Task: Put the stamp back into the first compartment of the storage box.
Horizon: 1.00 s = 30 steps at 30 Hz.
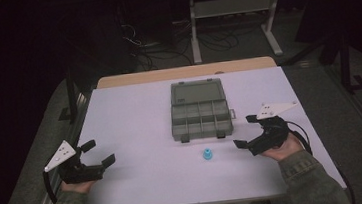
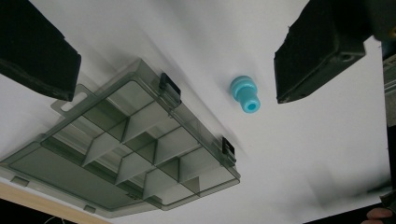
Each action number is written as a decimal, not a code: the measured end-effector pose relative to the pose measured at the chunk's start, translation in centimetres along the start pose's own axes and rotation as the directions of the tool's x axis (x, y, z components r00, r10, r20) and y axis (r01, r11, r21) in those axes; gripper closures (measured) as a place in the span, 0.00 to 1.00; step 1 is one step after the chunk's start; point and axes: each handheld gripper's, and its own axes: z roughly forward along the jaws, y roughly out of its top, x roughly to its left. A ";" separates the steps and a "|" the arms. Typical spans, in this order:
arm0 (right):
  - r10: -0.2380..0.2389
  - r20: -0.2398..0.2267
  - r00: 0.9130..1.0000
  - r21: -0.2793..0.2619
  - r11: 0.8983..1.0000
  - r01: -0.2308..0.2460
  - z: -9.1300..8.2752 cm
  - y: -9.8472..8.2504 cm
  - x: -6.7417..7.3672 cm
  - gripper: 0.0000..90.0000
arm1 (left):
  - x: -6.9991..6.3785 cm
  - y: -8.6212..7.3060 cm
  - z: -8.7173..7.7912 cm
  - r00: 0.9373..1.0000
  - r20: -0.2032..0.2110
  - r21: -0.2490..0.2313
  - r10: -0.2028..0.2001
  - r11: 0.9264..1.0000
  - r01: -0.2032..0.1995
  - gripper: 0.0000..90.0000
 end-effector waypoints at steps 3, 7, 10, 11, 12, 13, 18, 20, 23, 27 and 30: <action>-0.003 -0.010 1.000 0.013 1.000 0.003 0.3 0.2 0.1 0.00 | 0.0 0.0 0.0 1.000 0.000 -0.002 -0.003 1.000 0.003 0.00; -0.013 -0.021 1.000 0.028 1.000 0.013 0.9 0.5 0.3 0.00 | 0.0 0.0 0.0 1.000 0.002 -0.001 -0.002 1.000 0.002 0.00; -0.021 -0.027 0.999 0.037 0.999 0.022 1.2 0.8 0.4 0.00 | 0.0 0.0 0.0 1.000 0.001 0.000 -0.001 1.000 0.001 0.00; -0.022 -0.028 0.999 0.040 0.999 0.024 1.3 0.8 0.5 0.00 | 0.0 0.0 0.0 1.000 0.001 0.001 0.001 1.000 -0.001 0.00; -0.025 -0.032 0.999 0.041 0.999 0.026 1.5 0.9 0.5 0.00 | 0.0 0.0 0.0 1.000 0.001 0.000 0.001 1.000 -0.001 0.00; -0.025 -0.036 0.999 0.045 0.999 0.026 1.6 1.0 0.6 0.00 | 0.0 0.0 0.0 1.000 0.003 0.000 0.005 1.000 -0.005 0.00; -0.030 -0.053 0.998 0.069 0.997 0.033 2.3 1.4 0.8 0.00 | 0.0 0.0 0.0 1.000 0.005 0.001 0.004 1.000 -0.004 0.00; -0.038 -0.061 0.997 0.074 0.996 0.043 2.5 1.6 0.9 0.00 | 0.0 0.0 0.0 1.000 0.004 0.002 0.004 1.000 -0.004 0.00; -0.038 -0.072 0.997 0.083 0.996 0.043 2.9 1.8 1.1 0.00 | 0.0 0.0 0.0 1.000 0.001 0.003 0.007 1.000 -0.007 0.00; -0.048 -0.083 0.995 0.095 0.994 0.055 3.5 1.9 1.4 0.00 | 0.0 0.1 0.0 1.000 0.003 0.005 0.008 1.000 -0.008 0.00; -0.050 -0.093 0.994 0.104 0.993 0.060 3.8 2.1 1.6 0.00 | -0.1 0.1 0.1 1.000 0.004 0.001 0.005 1.000 -0.005 0.00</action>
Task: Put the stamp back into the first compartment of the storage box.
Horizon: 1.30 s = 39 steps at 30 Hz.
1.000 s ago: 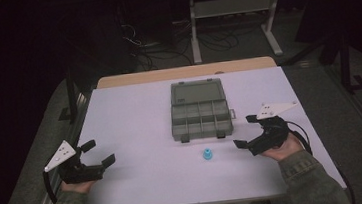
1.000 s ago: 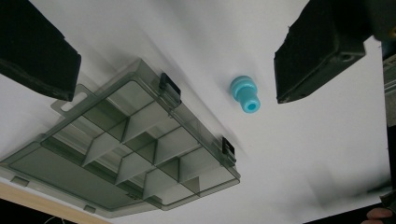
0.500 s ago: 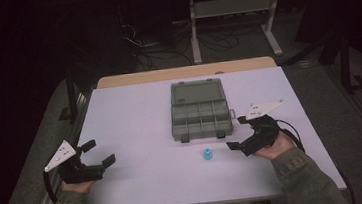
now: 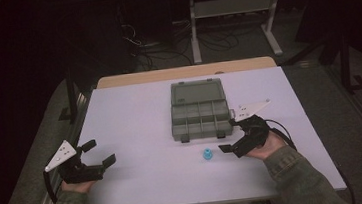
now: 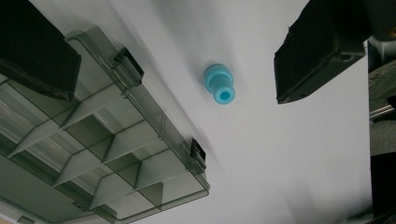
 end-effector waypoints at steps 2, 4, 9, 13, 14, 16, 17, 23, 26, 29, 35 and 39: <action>-0.001 -0.006 1.000 0.004 1.000 0.001 0.2 0.1 0.1 0.00 | 0.0 0.0 -0.1 1.000 -0.001 0.004 0.005 1.000 -0.005 0.00; -0.004 -0.010 1.000 0.011 1.000 0.005 0.5 0.2 0.2 0.00 | 0.1 0.0 -0.1 1.000 -0.002 0.002 0.006 1.000 -0.006 0.00; -0.013 -0.027 1.000 0.035 0.999 0.014 1.1 0.4 0.4 0.00 | 0.1 0.0 -0.1 1.000 -0.004 0.000 0.005 1.000 -0.005 0.00; -0.016 -0.041 0.999 0.045 0.999 0.017 1.7 0.6 0.6 0.00 | 0.1 0.0 -0.1 1.000 -0.004 -0.002 0.002 1.000 -0.002 0.00; -0.014 -0.044 0.999 0.048 0.999 0.016 1.8 0.6 0.7 0.00 | 0.0 0.0 -0.1 1.000 -0.004 -0.002 0.002 1.000 -0.002 0.00; -0.020 -0.050 0.999 0.052 0.998 0.022 2.1 0.7 0.8 0.00 | 0.1 0.0 -0.1 1.000 -0.004 -0.002 0.003 1.000 -0.003 0.00; -0.021 -0.052 0.998 0.054 0.998 0.024 2.2 0.7 0.8 0.00 | 0.0 0.0 -0.1 1.000 -0.005 -0.003 0.003 1.000 -0.003 0.00; -0.019 -0.064 0.998 0.069 0.997 0.023 2.8 0.8 1.0 0.00 | 0.0 0.0 -0.1 1.000 -0.004 0.000 0.004 1.000 -0.004 0.00; -0.020 -0.072 0.997 0.072 0.997 0.025 3.2 0.8 1.1 0.00 | 0.0 0.0 -0.1 1.000 -0.003 0.000 0.006 1.000 -0.006 0.00; -0.019 -0.078 0.997 0.082 0.996 0.026 3.6 0.8 1.1 0.00 | 0.0 0.0 -0.1 1.000 -0.004 0.000 0.004 1.000 -0.004 0.00; -0.032 -0.081 0.996 0.105 0.994 0.040 4.5 0.7 1.1 0.00 | 0.0 0.0 -0.1 1.000 -0.002 -0.001 0.003 1.000 -0.003 0.00; -0.017 -0.096 0.995 0.114 0.993 0.028 4.9 0.7 1.2 0.01 | 0.1 0.0 -0.1 1.000 -0.001 -0.001 0.003 1.000 -0.003 0.00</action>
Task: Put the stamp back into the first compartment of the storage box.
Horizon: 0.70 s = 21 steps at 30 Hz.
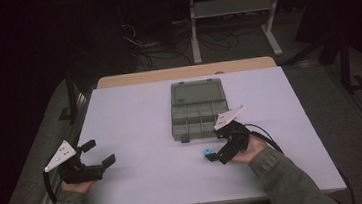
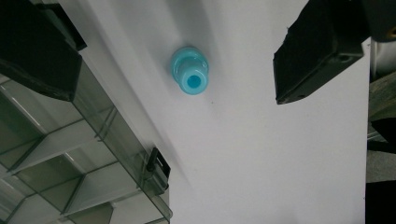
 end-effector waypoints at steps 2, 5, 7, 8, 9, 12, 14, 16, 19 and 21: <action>-0.016 -0.001 1.000 0.007 1.000 0.016 0.4 -0.1 -0.3 0.04 | 0.0 0.0 0.0 1.000 0.000 0.000 0.001 1.000 -0.001 0.00; -0.010 -0.011 1.000 0.024 1.000 0.011 0.8 -0.1 -0.3 0.06 | 0.0 0.0 0.0 1.000 0.001 0.002 0.004 1.000 -0.004 0.00; -0.013 -0.011 1.000 0.033 0.999 0.013 1.0 -0.1 -0.3 0.08 | 0.0 0.0 0.0 1.000 0.001 0.002 0.004 1.000 -0.004 0.00; -0.005 -0.018 1.000 0.034 0.999 0.006 1.1 -0.1 -0.3 0.09 | 0.0 0.0 0.0 1.000 0.001 0.001 0.003 1.000 -0.003 0.00; -0.005 -0.018 1.000 0.034 0.999 0.006 1.1 -0.1 -0.3 0.09 | 0.0 0.0 0.0 1.000 0.001 0.001 0.003 1.000 -0.003 0.00; 0.000 -0.031 1.000 0.034 0.999 0.001 1.1 -0.1 -0.3 0.15 | 0.0 0.0 0.0 1.000 0.000 0.000 0.002 1.000 -0.002 0.00; -0.029 -0.020 0.999 0.049 0.998 0.030 1.2 -0.2 -0.6 0.19 | 0.0 0.0 0.0 1.000 0.001 0.003 0.004 1.000 -0.004 0.00; -0.029 -0.025 0.999 0.057 0.998 0.031 1.3 -0.2 -0.5 0.24 | 0.0 0.0 0.0 1.000 0.001 0.004 0.004 1.000 -0.004 0.00; -0.038 -0.032 0.999 0.063 0.997 0.040 1.4 -0.3 -0.5 0.32 | 0.0 0.0 0.0 1.000 0.000 0.007 0.008 1.000 -0.008 0.00; -0.057 -0.037 0.998 0.066 0.996 0.059 1.6 -0.4 -0.7 0.38 | 0.0 0.0 0.0 1.000 0.001 0.003 0.004 1.000 -0.004 0.00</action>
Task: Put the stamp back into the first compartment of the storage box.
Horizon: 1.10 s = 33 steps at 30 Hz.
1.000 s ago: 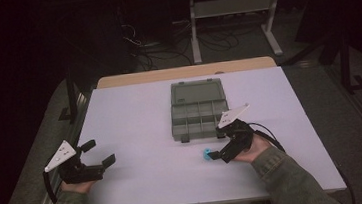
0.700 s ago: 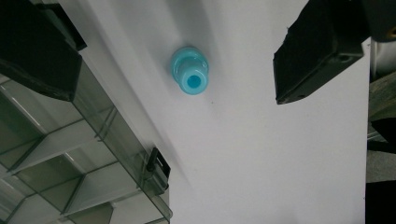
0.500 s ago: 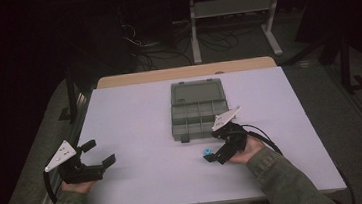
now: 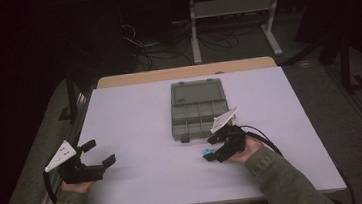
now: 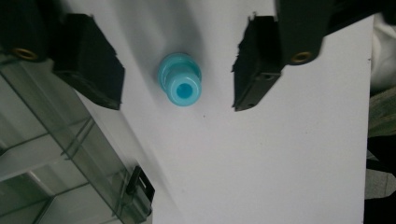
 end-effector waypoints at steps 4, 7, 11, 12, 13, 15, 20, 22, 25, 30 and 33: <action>-0.002 -0.001 1.000 0.008 1.000 0.002 0.1 0.0 0.0 0.48 | 0.0 0.0 -0.1 1.000 0.000 0.004 0.006 1.000 -0.006 0.00; -0.008 0.003 1.000 0.005 1.000 0.008 0.1 0.0 0.0 0.51 | -0.1 0.0 0.0 1.000 -0.001 0.002 0.003 1.000 -0.003 0.00; -0.022 0.010 1.000 0.012 1.000 0.021 0.1 0.0 0.1 0.58 | -0.1 0.0 0.0 1.000 0.000 0.005 0.006 1.000 -0.006 0.00; -0.025 0.009 1.000 0.011 1.000 0.025 0.1 0.0 0.1 0.59 | 0.0 0.0 0.0 1.000 -0.001 0.006 0.004 1.000 -0.004 0.00; -0.021 0.004 1.000 0.013 1.000 0.021 0.2 0.0 0.1 0.60 | 0.0 0.0 0.0 1.000 -0.001 0.006 0.005 1.000 -0.005 0.00; -0.020 0.006 1.000 0.015 1.000 0.020 0.3 0.0 0.1 0.63 | -0.1 0.0 0.0 1.000 0.000 0.003 0.002 1.000 -0.002 0.00; -0.016 0.001 1.000 0.017 1.000 0.016 0.3 0.1 0.2 0.76 | 0.0 0.0 0.0 1.000 -0.001 0.004 0.002 1.000 -0.002 0.00; -0.020 0.005 1.000 0.016 1.000 0.020 0.3 0.1 0.2 0.78 | 0.0 0.0 0.0 1.000 -0.001 0.002 0.003 1.000 -0.003 0.00; -0.018 0.009 1.000 0.003 1.000 0.018 0.1 0.1 0.1 0.79 | 0.0 0.0 0.0 1.000 -0.001 0.002 -0.002 1.000 0.002 0.00; -0.011 0.011 1.000 0.004 1.000 0.011 0.0 0.1 0.2 0.79 | 0.0 0.0 0.0 1.000 -0.001 0.003 0.002 1.000 -0.002 0.00; -0.009 0.006 1.000 -0.003 1.000 0.009 -0.2 0.2 0.1 0.79 | 0.0 0.0 0.0 1.000 -0.001 0.003 0.003 1.000 -0.003 0.00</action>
